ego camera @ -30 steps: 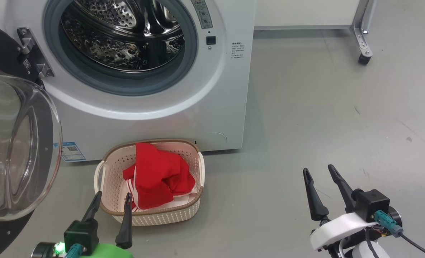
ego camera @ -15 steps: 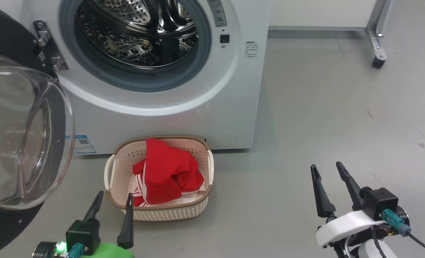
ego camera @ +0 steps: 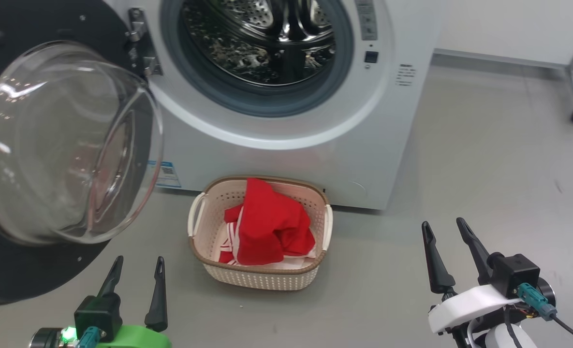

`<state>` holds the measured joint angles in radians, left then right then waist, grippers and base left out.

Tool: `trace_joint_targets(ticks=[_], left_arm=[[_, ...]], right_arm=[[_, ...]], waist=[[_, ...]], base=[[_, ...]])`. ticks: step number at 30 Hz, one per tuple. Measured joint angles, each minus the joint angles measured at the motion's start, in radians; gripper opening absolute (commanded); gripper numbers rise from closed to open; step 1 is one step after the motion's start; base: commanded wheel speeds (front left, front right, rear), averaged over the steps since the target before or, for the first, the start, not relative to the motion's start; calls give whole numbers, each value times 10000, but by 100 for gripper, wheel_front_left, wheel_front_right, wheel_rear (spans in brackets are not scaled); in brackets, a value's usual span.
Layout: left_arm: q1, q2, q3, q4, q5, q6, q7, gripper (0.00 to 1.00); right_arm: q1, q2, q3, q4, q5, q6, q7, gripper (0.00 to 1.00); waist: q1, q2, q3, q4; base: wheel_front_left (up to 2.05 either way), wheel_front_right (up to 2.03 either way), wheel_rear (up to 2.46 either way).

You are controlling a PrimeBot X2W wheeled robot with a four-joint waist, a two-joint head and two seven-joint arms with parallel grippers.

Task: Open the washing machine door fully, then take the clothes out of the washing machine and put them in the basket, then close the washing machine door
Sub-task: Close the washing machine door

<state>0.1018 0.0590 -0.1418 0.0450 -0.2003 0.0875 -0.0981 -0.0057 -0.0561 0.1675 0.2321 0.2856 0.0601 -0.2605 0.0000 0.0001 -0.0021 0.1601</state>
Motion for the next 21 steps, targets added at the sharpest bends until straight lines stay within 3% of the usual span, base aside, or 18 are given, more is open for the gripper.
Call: trace_joint_targets(ticks=[21], left_arm=[[4,63,399,19,-109,54,0,100]], right_arm=[[155,48,305,13,0,92,0,100]], waist=[[0,0,-177,2405]], base=[[0,0,0]])
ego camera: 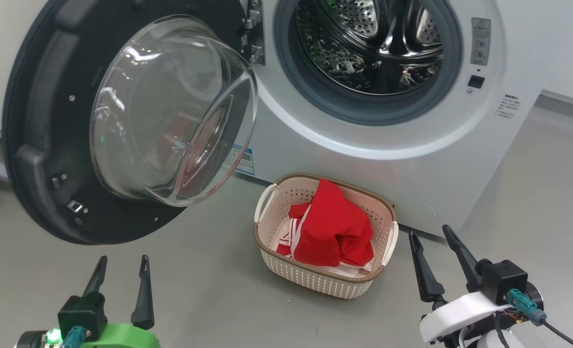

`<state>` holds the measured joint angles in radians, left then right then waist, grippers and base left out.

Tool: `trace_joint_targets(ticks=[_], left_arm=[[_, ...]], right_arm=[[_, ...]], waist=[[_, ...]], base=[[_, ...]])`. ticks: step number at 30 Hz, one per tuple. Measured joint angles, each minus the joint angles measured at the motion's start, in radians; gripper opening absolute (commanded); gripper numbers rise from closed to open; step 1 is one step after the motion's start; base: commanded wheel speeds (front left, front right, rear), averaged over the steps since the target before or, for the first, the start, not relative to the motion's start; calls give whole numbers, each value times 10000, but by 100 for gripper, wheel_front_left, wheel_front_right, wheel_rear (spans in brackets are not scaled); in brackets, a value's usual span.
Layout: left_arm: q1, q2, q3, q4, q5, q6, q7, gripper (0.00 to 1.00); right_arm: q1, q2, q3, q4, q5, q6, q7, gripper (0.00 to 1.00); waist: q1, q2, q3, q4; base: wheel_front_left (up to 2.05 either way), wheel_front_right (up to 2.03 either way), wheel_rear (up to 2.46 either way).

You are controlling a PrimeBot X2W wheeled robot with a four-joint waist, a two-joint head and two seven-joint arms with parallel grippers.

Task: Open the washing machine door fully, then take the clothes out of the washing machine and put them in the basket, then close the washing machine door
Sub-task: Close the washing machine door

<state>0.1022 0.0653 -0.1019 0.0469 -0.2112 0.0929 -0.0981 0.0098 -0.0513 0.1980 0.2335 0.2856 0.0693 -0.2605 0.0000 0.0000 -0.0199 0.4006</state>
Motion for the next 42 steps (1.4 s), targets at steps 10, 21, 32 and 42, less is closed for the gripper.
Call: trace_joint_targets(ticks=[10,21,32,42], left_arm=[[9,36,151,-17,-163,2,0,100],[15,42,159,-56,-176,2,0,38],[16,19,142,-230,-848,-198,-86,0],[-286,-249,966,-1269,-5837,-1358,-188,0]], right_arm=[[-1,29,176,73,-2,4,0,100],[-2,31,190,142,-2,4,0,100],[-8,31,194,157,0,2,0,100],[-15,35,186,146,0,-13,0,100]], waist=[[0,0,-37,311],[0,0,-12,364],[0,0,38,403],[0,0,126,457]], base=[[0,0,0],[0,0,0],[0,0,0],[0,0,0]])
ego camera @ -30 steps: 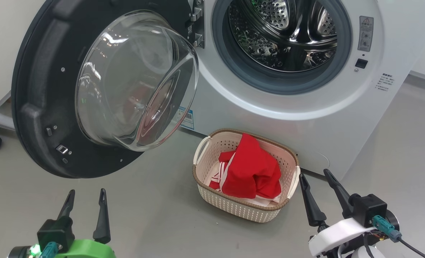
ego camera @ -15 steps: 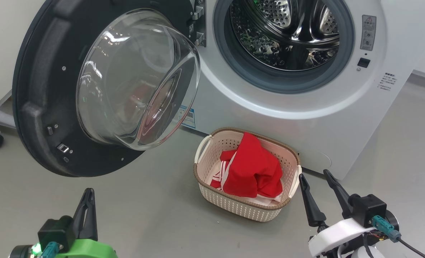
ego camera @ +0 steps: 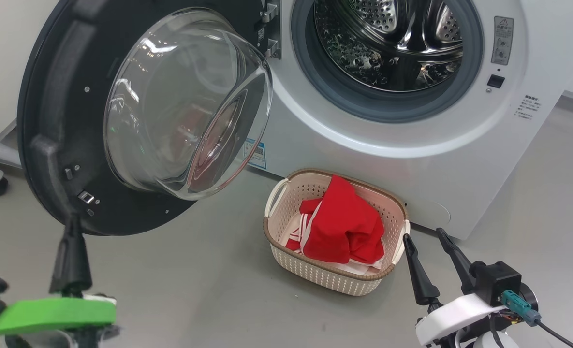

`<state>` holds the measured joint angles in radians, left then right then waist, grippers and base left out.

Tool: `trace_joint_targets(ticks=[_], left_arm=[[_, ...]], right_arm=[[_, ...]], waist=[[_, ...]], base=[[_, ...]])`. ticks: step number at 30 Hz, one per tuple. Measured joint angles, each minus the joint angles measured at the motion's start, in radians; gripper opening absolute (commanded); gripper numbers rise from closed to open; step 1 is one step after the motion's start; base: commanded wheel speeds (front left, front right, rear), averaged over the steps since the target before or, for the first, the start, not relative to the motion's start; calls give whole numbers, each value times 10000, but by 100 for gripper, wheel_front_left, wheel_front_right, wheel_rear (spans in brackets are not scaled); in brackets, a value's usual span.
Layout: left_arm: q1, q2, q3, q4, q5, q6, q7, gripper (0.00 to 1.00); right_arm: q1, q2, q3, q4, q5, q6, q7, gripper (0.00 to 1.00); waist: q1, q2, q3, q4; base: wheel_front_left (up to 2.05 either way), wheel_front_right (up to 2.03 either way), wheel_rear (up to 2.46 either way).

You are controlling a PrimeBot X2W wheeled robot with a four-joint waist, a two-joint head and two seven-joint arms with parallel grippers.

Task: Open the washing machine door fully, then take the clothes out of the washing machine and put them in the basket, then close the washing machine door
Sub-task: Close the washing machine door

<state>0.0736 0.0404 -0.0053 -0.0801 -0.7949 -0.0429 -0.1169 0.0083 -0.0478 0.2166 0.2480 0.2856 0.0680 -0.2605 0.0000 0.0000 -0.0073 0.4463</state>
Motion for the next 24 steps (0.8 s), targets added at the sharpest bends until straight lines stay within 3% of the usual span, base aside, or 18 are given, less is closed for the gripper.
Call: trace_joint_targets(ticks=[4,8,15,24], left_arm=[[-917,-4,543,-631,-2853,-328,-228,0],[-1658,-35,1469,-970,-4681,-337,-343,0],[-3126,13,3181,-830,-5894,-305,-15,0],[-4302,1440,4884,1517,-6775,717,529,0]], right_arm=[[-11,2,6,-4,-2,-2,0,100],[-63,2,2,-42,-67,-6,0,100],[-252,-84,8,-142,-238,-12,0,100],[-586,-150,182,-153,-330,12,42,100]], waist=[[0,0,132,7],[0,0,250,7],[0,0,551,16],[0,0,964,-143]], base=[[0,0,0],[0,0,0],[0,0,0],[0,0,0]])
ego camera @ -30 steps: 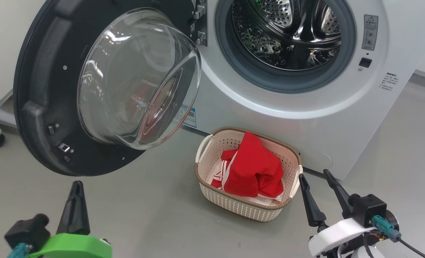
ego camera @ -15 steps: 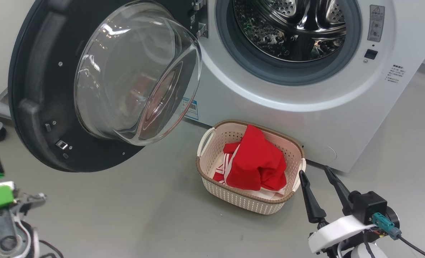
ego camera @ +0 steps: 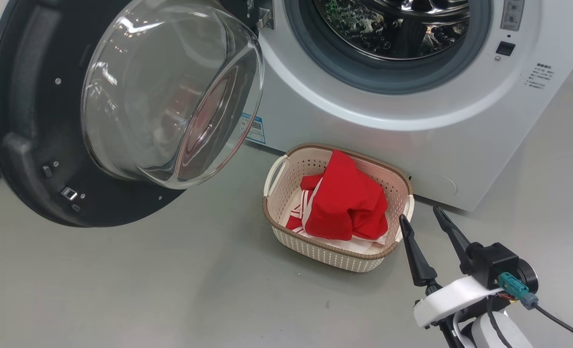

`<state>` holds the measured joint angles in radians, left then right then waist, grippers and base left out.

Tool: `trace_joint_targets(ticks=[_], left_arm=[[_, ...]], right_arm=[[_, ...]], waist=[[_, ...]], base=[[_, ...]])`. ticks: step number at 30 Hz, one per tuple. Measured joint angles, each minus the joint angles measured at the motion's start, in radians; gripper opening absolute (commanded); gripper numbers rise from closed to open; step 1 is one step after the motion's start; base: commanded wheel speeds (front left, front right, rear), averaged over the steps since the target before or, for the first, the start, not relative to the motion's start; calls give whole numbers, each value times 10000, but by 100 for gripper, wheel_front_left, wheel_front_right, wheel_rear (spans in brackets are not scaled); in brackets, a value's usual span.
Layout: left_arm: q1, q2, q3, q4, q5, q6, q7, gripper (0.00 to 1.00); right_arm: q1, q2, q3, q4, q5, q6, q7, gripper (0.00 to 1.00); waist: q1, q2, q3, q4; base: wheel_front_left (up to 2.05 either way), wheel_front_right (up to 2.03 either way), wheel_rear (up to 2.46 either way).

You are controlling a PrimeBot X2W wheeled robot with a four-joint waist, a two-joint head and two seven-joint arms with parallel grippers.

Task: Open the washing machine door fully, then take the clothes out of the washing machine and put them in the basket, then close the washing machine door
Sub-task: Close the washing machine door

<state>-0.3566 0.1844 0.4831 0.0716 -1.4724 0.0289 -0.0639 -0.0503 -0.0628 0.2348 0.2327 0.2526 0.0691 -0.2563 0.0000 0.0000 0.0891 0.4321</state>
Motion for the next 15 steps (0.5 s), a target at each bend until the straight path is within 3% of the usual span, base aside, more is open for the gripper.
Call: trace_joint_targets(ticks=[6,15], left_arm=[[-251,669,100,1383,-274,468,683,0],[-384,1195,-731,2608,-502,639,2065,0]], right_arm=[[-106,-25,50,17,0,6,44,100],[-260,-96,56,67,-2,19,44,100]], waist=[[0,0,145,-247],[0,0,307,-530]], base=[[0,0,0],[0,0,0]])
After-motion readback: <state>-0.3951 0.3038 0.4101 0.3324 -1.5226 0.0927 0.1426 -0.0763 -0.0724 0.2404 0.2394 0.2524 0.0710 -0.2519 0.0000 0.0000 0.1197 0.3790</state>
